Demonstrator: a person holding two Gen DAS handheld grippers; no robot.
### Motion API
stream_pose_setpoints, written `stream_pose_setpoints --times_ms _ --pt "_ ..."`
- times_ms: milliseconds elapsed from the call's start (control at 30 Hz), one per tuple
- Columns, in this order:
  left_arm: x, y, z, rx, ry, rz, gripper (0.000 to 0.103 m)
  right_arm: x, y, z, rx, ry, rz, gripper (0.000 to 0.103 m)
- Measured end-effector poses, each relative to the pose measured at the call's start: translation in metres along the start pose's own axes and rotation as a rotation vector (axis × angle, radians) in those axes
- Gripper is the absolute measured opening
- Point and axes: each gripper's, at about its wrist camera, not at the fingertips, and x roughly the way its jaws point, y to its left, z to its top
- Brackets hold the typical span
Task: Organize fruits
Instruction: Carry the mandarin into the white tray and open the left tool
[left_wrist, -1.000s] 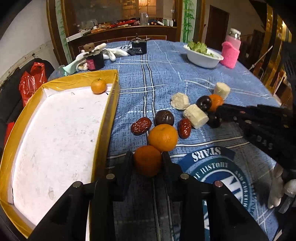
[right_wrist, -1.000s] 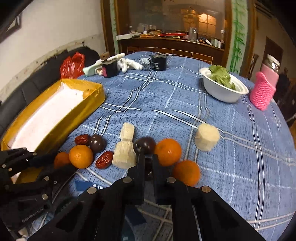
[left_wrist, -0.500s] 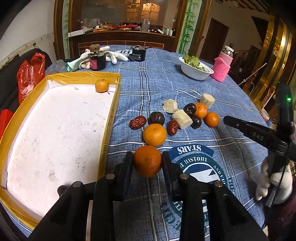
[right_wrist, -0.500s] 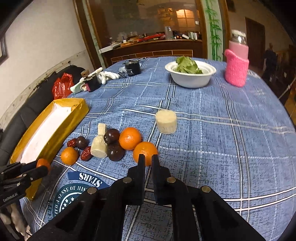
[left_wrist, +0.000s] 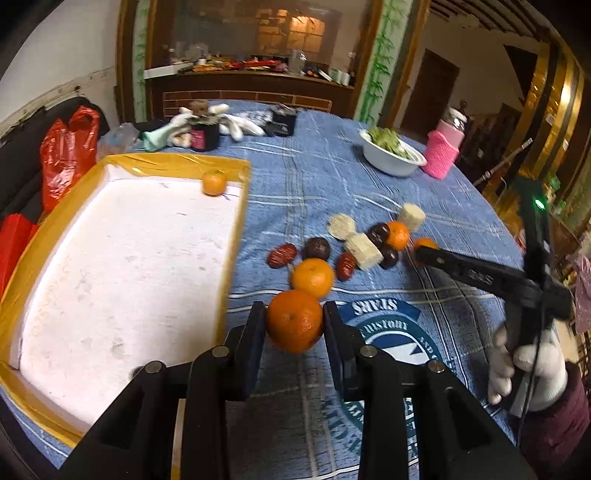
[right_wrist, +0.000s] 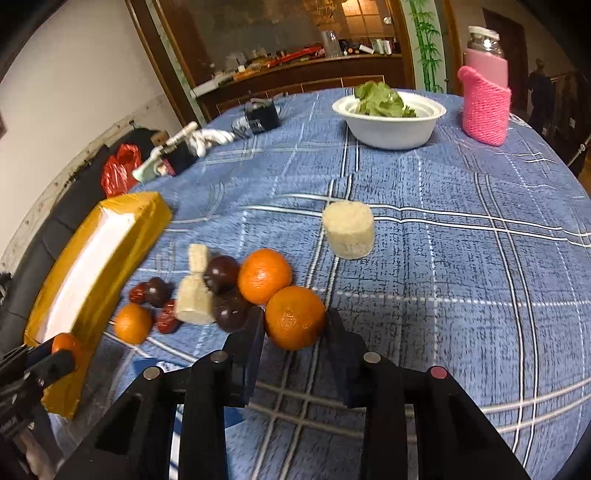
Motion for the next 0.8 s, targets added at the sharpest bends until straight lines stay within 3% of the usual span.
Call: stream_pose_setpoints --times_ms 200,433,700,767,800 --pt "-0.02 0.049 -0.002 -0.119 -0.042 0.053 0.03 -0.028 0.037 -0.007 -0.064 -0.03 0.021 0.036" --pt "-0.044 0.119 -0.016 -0.285 -0.078 0.111 0.03 -0.03 0.134 -0.021 -0.229 0.002 0.139 0.037" --pt "-0.059 0.173 -0.03 -0.422 -0.094 0.16 0.031 -0.005 0.235 -0.035 -0.366 0.072 0.256 0.038" --pt "-0.062 0.18 -0.034 -0.44 -0.093 0.155 0.036 0.002 0.253 -0.039 -0.384 0.082 0.261 0.039" --pt "-0.064 0.182 -0.035 -0.448 -0.099 0.154 0.047 0.006 0.26 -0.04 -0.384 0.094 0.268 0.039"
